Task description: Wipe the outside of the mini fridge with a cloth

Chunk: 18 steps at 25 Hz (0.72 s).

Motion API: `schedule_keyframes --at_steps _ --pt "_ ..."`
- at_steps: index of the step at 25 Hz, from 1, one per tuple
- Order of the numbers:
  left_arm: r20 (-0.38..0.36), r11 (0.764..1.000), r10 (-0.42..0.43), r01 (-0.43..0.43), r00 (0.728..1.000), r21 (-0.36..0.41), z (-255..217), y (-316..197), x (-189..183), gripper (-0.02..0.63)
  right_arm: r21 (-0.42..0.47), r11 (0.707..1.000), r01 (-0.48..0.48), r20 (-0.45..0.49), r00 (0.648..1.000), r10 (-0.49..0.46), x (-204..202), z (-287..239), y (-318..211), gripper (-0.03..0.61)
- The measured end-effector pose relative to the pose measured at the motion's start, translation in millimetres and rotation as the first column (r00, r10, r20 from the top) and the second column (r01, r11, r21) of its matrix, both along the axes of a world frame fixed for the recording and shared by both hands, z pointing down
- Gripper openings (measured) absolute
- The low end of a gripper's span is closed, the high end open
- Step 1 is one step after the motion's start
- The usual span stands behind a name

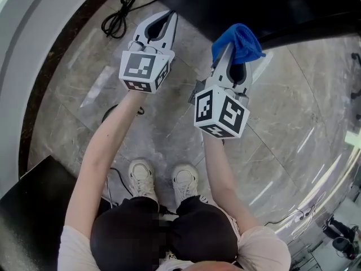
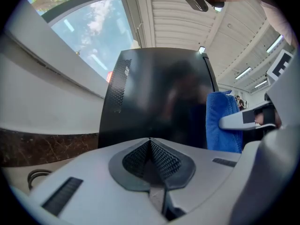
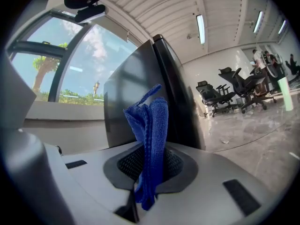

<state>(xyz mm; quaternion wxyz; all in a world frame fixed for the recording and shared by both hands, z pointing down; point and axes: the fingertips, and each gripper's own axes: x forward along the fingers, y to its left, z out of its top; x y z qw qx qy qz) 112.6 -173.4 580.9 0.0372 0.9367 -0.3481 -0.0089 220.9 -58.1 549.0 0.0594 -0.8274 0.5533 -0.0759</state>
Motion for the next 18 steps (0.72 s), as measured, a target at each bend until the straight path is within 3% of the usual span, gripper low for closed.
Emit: schedule_keyframes --at_steps 4,9,18 --pt "-0.004 0.999 -0.023 0.023 1.000 -0.023 16.5 -14.1 -17.6 0.005 -0.029 0.993 0.119 0.041 0.992 -0.117 -36.1 29.9 -37.7 0.072" --pt "0.015 0.995 -0.101 0.101 0.995 -0.025 38.2 -46.0 -52.3 0.005 -0.057 0.974 0.218 -0.033 0.975 -0.220 -74.8 55.6 -102.0 0.072" --pt "0.043 0.982 -0.189 0.189 0.981 0.005 51.2 -103.4 -100.6 0.005 -0.050 0.971 0.236 0.047 0.971 -0.233 -107.7 88.2 -206.3 0.072"
